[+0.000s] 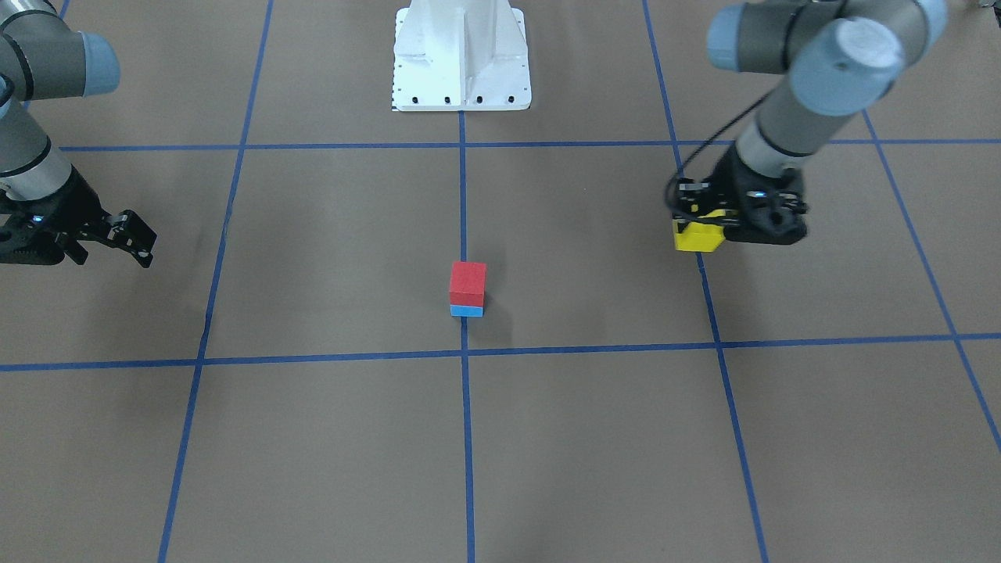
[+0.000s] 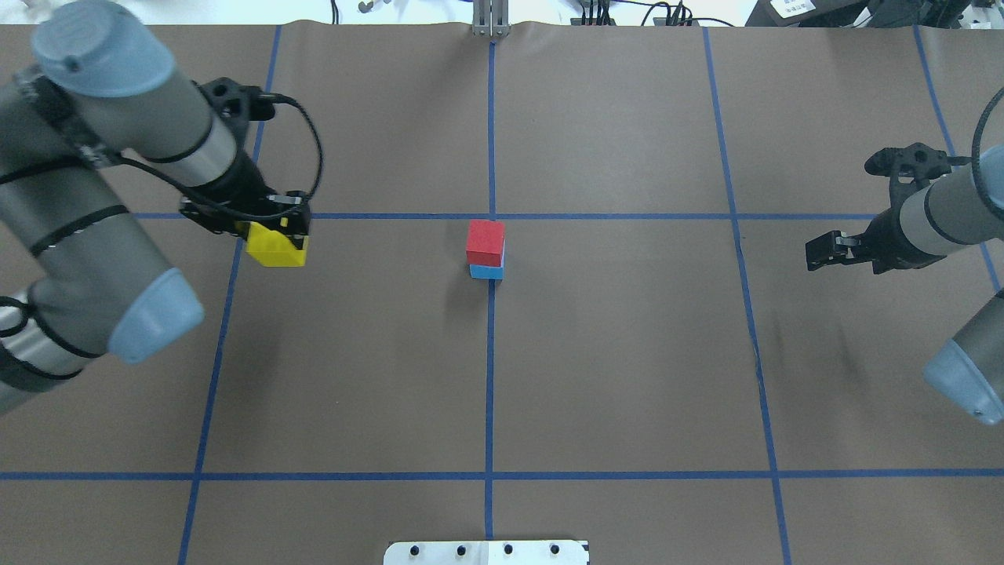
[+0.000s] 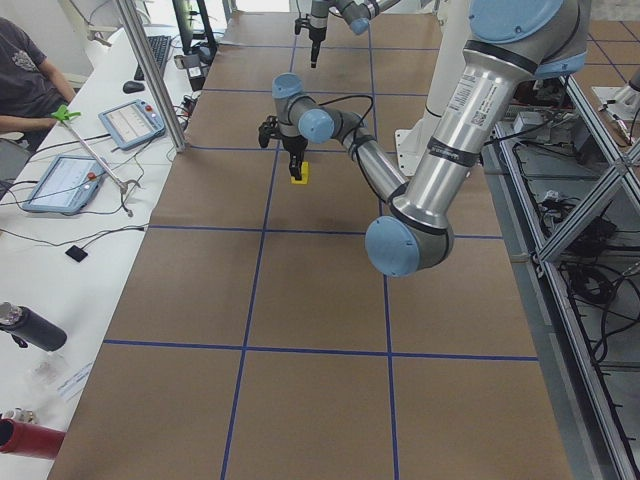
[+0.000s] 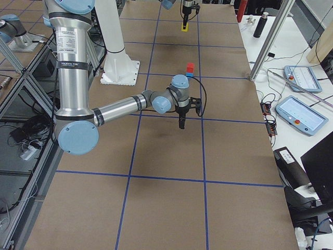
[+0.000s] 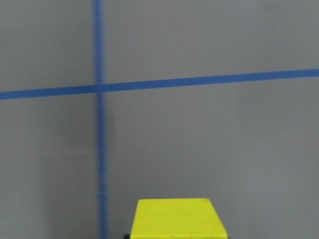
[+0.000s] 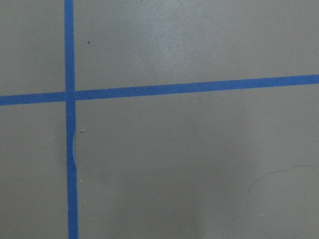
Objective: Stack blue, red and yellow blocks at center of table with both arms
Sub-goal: 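Carry the yellow cube with the left gripper over the stack, then lower the yellow cube onto the red cube with the left gripper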
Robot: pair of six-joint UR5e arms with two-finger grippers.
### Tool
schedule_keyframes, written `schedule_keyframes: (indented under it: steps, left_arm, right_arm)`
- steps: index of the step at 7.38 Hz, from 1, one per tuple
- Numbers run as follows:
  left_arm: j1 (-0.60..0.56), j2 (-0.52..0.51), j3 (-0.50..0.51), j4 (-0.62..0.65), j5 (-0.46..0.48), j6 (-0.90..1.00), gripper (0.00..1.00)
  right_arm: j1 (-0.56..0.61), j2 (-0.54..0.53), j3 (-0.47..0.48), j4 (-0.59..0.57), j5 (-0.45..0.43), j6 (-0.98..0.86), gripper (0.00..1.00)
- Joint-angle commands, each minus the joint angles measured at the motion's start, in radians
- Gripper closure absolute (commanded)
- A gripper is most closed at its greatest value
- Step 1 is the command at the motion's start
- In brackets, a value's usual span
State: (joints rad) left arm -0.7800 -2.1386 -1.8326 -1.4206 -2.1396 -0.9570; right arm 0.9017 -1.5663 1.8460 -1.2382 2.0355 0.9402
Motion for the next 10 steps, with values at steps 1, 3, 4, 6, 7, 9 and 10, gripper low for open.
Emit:
schedule_keyframes:
  steps: [1, 3, 4, 6, 7, 9, 10]
  left_arm:
    - [0.093, -0.287, 0.208, 0.005, 0.073, -0.14, 1.0]
    - [0.111, -0.421, 0.401, -0.052, 0.075, -0.137, 1.0]
    - [0.111, -0.434, 0.448, -0.09, 0.075, -0.125, 1.0]
    - [0.111, -0.494, 0.541, -0.092, 0.073, -0.091, 1.0]
    - [0.111, -0.492, 0.538, -0.086, 0.073, -0.077, 1.0]
    - [0.111, -0.48, 0.538, -0.08, 0.075, -0.04, 1.0]
    - [0.111, -0.481, 0.533, -0.078, 0.072, -0.043, 1.0]
  right_arm:
    - [0.005, -0.006, -0.004, -0.003, 0.006, -0.027, 0.0]
    - [0.029, -0.008, -0.022, -0.003, 0.034, -0.064, 0.0]
    - [0.032, -0.011, -0.022, -0.003, 0.034, -0.064, 0.0]
    - [0.049, -0.027, -0.021, -0.001, 0.038, -0.073, 0.0]
    - [0.051, -0.032, -0.019, -0.001, 0.038, -0.074, 0.0]
    - [0.049, -0.034, -0.019, -0.001, 0.037, -0.072, 0.0]
    - [0.049, -0.034, -0.021, -0.001, 0.037, -0.072, 0.0]
